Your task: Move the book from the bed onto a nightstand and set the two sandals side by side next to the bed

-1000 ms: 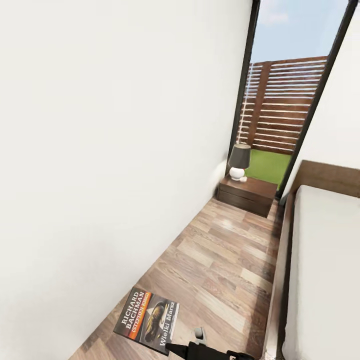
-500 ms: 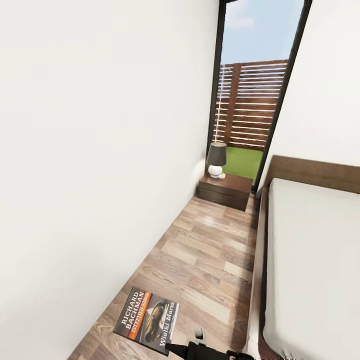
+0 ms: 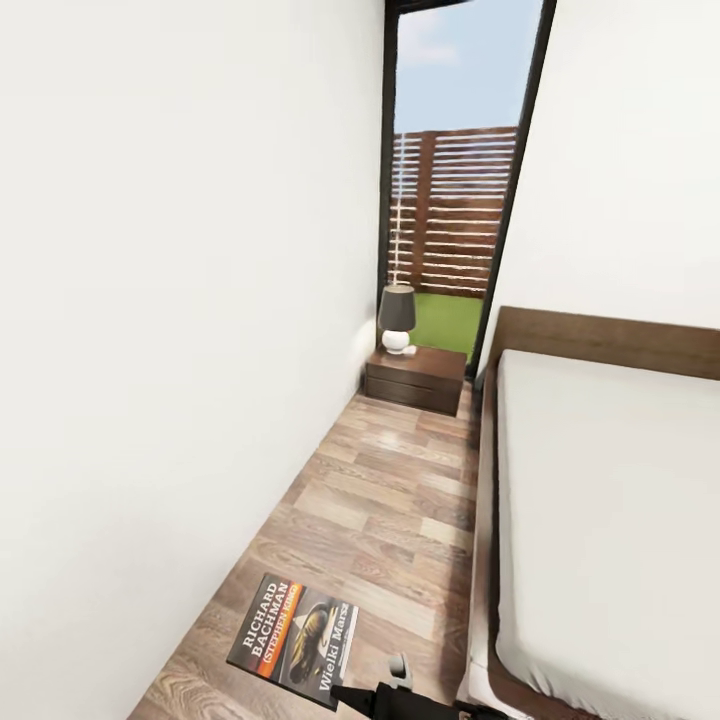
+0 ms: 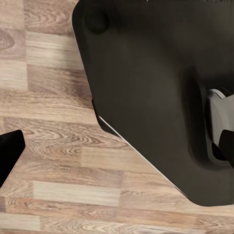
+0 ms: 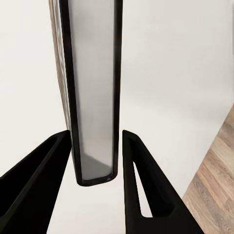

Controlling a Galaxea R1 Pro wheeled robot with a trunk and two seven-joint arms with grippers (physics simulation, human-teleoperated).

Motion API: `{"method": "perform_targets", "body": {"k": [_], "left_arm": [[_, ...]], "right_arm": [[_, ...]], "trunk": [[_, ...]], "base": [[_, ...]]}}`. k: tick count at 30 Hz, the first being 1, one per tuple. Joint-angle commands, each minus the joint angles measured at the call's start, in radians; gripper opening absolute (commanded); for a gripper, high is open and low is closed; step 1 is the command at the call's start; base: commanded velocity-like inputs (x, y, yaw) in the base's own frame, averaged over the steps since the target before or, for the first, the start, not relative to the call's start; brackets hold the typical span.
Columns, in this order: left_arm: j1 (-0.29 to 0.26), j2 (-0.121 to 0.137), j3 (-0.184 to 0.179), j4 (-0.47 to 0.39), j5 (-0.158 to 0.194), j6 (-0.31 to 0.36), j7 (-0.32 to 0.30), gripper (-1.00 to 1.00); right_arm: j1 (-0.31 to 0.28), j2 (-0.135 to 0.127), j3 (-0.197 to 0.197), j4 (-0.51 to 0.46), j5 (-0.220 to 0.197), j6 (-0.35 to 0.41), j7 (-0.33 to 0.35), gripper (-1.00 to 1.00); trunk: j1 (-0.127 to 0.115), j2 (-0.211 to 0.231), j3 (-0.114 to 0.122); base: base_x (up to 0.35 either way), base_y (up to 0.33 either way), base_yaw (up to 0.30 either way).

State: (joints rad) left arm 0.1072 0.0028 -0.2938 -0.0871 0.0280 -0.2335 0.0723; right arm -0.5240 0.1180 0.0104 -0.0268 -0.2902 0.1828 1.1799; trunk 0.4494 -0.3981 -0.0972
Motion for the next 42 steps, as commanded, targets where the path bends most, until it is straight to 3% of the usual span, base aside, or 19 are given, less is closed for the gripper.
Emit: {"method": "perform_targets", "body": {"k": [1,42], "left_arm": [[0.0,0.0,-0.008,-0.002,0.003,-0.001,0.006,1.0],[0.001,0.002,-0.008,-0.002,0.004,-0.001,0.006,1.0]], "right_arm": [[-0.001,0.0,0.002,0.0,-0.006,0.01,0.002,-1.0],[-0.001,0.001,0.002,-0.002,-0.006,0.01,0.003,-1.0]], "trunk": [[0.001,-0.002,-0.002],[0.001,-0.002,0.03]], "base": [[0.0,0.0,-0.109],[0.079,0.078,-0.064]]}}
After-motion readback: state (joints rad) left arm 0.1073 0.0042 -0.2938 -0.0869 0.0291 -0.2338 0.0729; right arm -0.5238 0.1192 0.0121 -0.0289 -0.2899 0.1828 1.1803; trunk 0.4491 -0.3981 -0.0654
